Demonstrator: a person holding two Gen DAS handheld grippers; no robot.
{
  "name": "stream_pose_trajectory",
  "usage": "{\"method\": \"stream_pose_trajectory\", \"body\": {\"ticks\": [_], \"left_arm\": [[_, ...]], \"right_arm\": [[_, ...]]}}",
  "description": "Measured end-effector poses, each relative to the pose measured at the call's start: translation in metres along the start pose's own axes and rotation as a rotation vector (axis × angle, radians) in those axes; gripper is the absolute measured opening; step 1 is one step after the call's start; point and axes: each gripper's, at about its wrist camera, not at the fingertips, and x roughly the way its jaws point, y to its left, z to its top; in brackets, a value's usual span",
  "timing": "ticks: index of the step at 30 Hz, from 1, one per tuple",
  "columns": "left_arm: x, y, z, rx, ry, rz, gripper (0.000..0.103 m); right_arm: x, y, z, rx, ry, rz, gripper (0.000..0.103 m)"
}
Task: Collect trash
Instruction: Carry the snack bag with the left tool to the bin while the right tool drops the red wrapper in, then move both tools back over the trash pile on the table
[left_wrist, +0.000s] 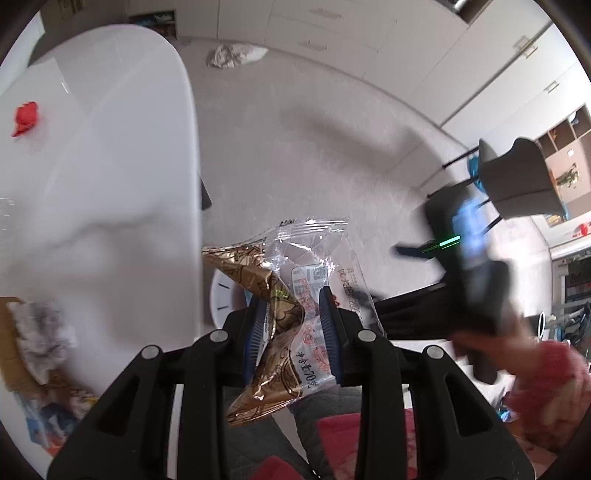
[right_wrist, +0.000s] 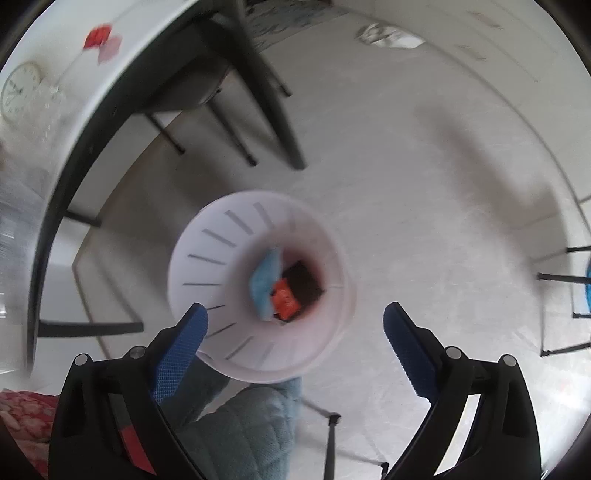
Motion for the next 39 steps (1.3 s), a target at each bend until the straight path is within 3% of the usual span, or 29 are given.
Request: {"method": "stream_pose_trajectory", "body": {"ticks": [5,7,8,9,11,16,25,30,34,39], "left_arm": [[0.030,-0.008,0.002,0.001,0.051,-0.009,0.032],[0.036,-0.007,0.004,-0.015,0.070,-0.025,0.054],[0.036,-0.002,0.002,-0.025,0.073,-0.029,0.074],[0.035,-0.002,0.002,-0.036,0.070,-0.026,0.083],[0.029,-0.002,0.002,-0.037,0.057,-0.023,0.088],[0.018,-0.011,0.004,-0.031,0.028,0.002,0.090],[-0.029,-0.004,0.006,-0.077,-0.094,0.088,0.092],[-0.079,0.023,-0.007,-0.139,-0.202,0.109,0.092],[-0.122,0.055,-0.025,-0.199,-0.286,0.175,0.093],[-0.161,0.102,-0.061,-0.291,-0.333,0.261,0.095]], "right_arm": [[-0.029,-0.033,-0.003,0.061,-0.051,-0.032,0.096],[-0.039,-0.042,-0.002,0.075,-0.068,-0.043,0.096],[-0.042,-0.044,-0.001,0.079,-0.075,-0.044,0.096],[-0.045,-0.046,0.000,0.084,-0.083,-0.045,0.096],[-0.048,-0.049,0.003,0.091,-0.095,-0.048,0.097],[-0.055,-0.045,0.015,0.073,-0.130,-0.042,0.097],[-0.086,-0.021,0.032,0.021,-0.196,-0.007,0.097],[-0.112,0.017,0.052,-0.065,-0.257,0.033,0.097],[-0.127,0.068,0.070,-0.175,-0.298,0.100,0.097],[-0.127,0.138,0.085,-0.332,-0.304,0.174,0.100]]}}
